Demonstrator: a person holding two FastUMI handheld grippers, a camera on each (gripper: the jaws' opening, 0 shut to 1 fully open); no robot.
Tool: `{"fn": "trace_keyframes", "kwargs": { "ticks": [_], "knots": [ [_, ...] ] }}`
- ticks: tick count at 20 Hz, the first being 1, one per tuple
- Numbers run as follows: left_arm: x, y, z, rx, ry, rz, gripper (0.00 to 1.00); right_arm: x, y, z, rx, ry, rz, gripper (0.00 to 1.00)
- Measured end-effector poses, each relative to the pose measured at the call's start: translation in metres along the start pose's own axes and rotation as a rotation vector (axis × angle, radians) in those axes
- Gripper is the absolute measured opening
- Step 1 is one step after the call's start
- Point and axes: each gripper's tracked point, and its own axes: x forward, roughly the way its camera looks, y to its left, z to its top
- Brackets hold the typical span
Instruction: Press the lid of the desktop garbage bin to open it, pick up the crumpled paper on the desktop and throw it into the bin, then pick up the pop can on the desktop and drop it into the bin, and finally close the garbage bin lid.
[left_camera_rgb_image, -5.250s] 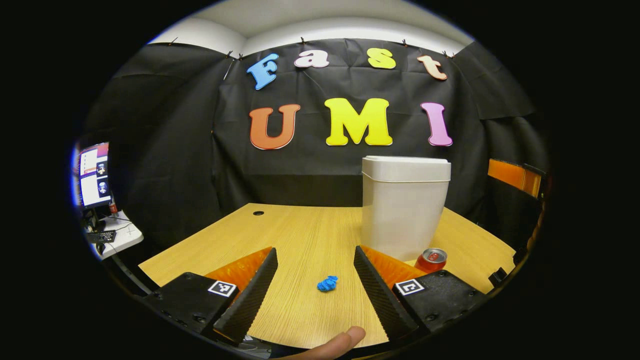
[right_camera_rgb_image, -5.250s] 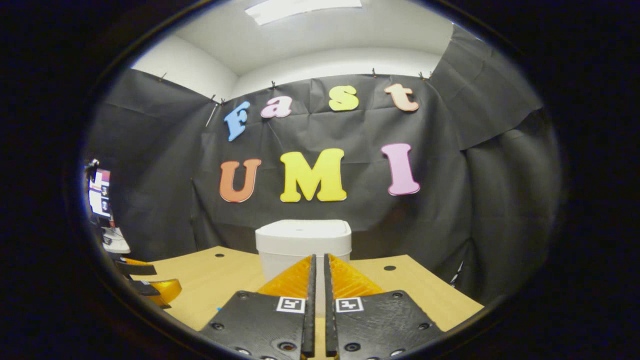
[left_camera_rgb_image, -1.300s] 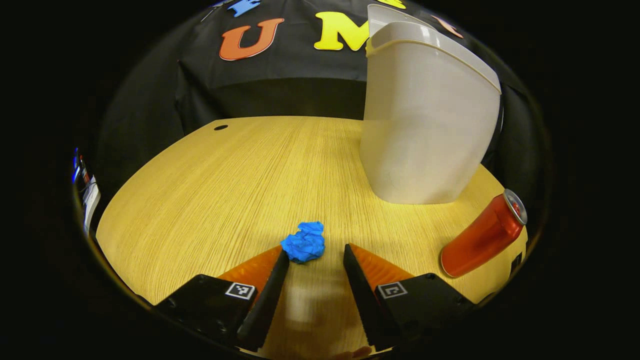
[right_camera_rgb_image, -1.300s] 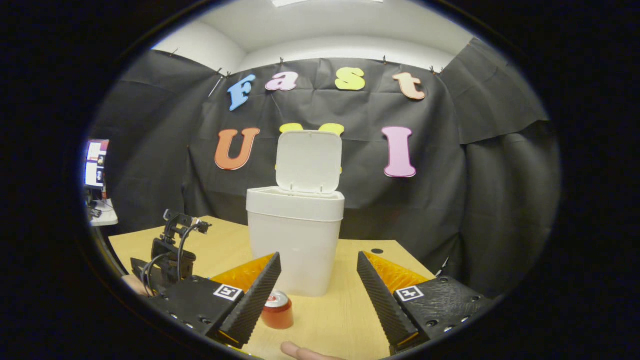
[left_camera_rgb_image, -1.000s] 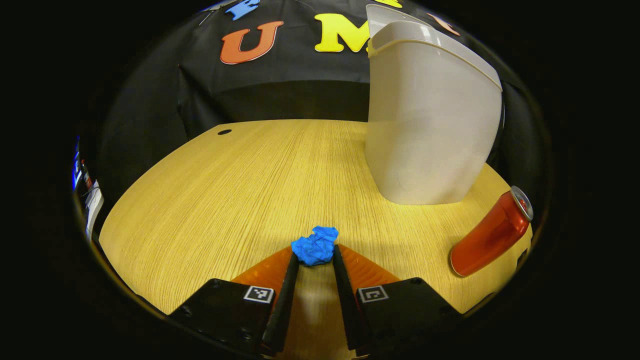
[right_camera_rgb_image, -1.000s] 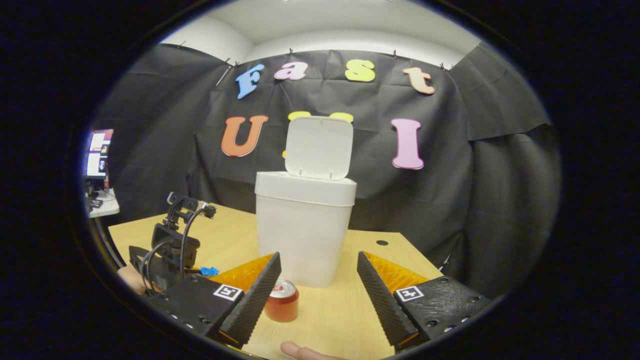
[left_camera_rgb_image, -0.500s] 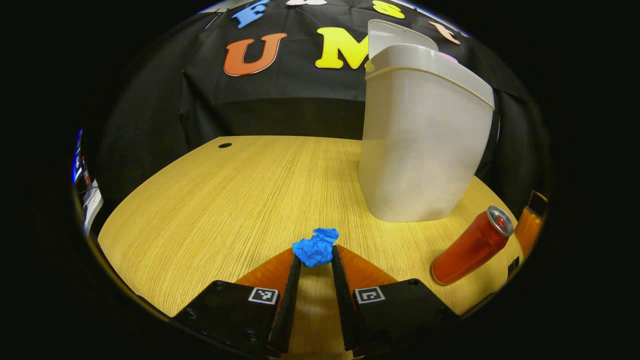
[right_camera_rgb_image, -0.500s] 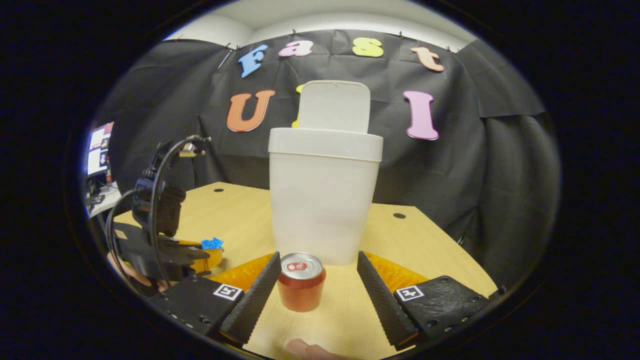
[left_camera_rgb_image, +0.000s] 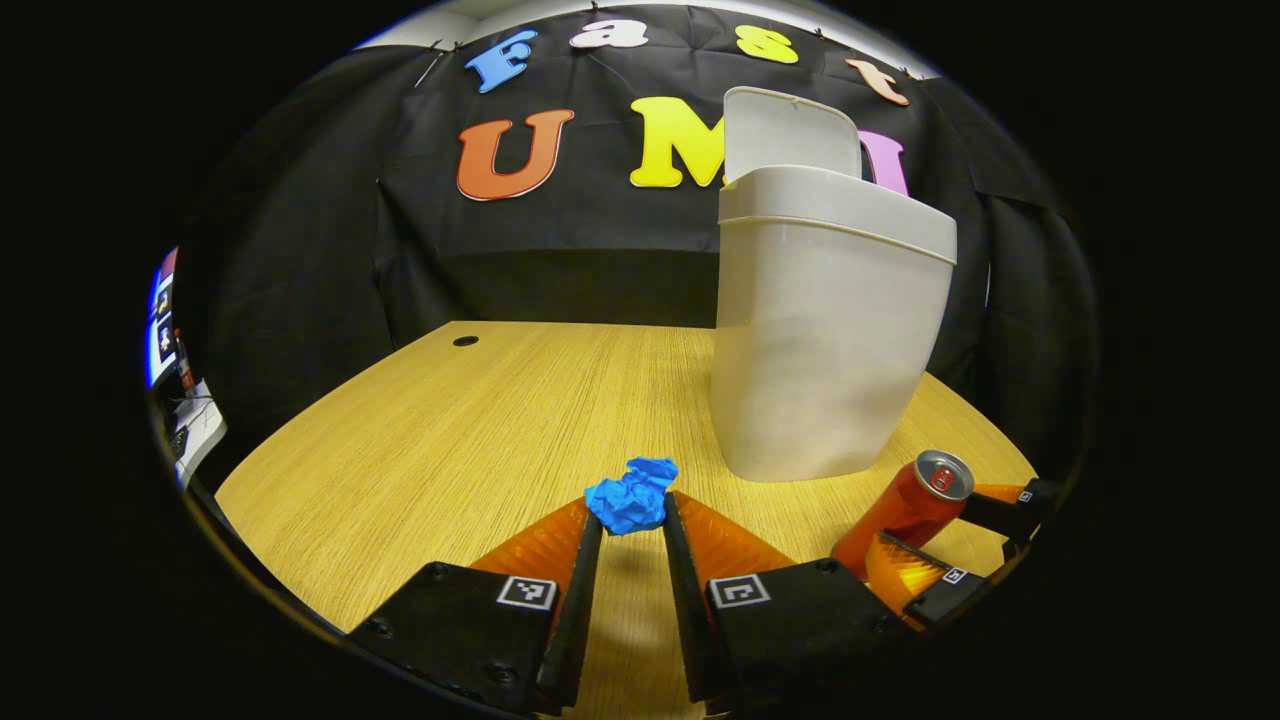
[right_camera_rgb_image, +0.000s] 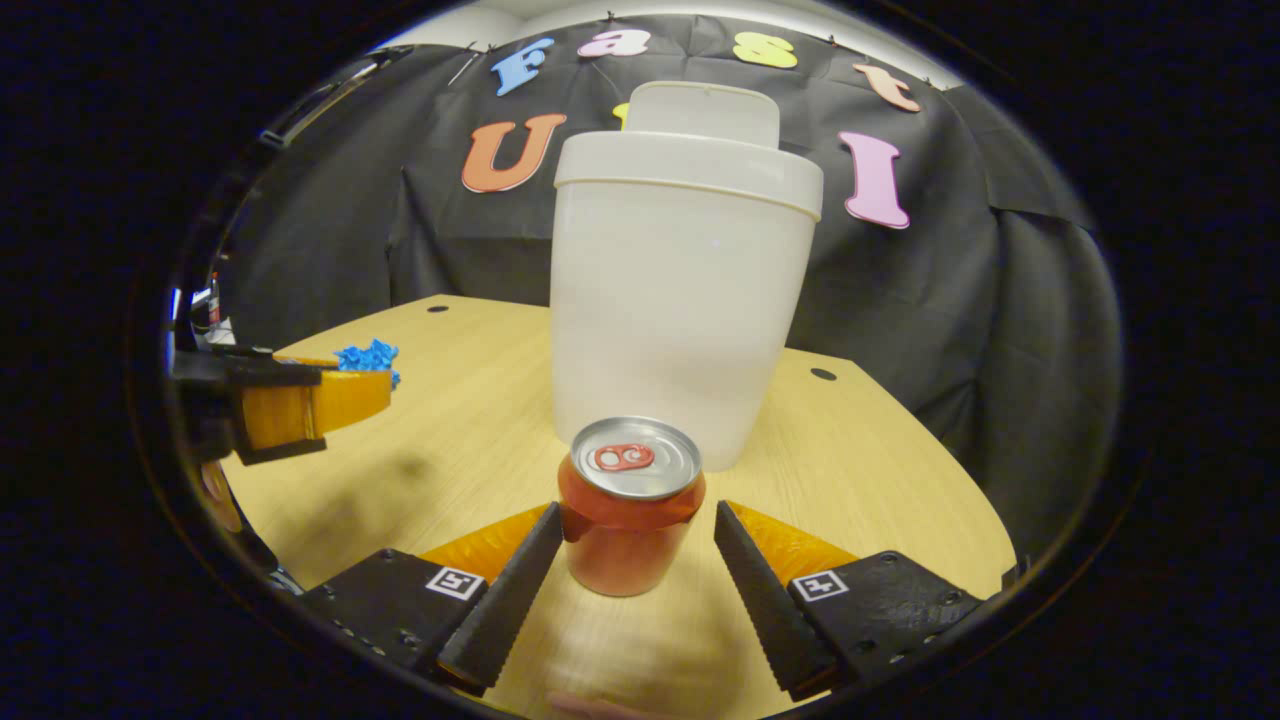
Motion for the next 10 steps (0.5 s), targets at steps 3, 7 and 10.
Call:
{"fn": "trace_keyframes", "kwargs": {
  "ticks": [3, 7, 10],
  "knots": [
    [-0.004, -0.001, 0.003, -0.002, -0.016, 0.011, 0.42, 0.005, 0.000, 0.002, -0.001, -0.012, 0.005, 0.94],
    [-0.007, -0.004, 0.006, -0.002, -0.028, 0.003, 0.42, 0.002, -0.002, 0.007, -0.013, -0.041, 0.002, 0.83],
    [-0.013, -0.002, 0.012, -0.011, -0.054, 0.018, 0.42, -0.015, -0.010, 0.025, -0.027, -0.098, -0.019, 0.83]
  ]
}}
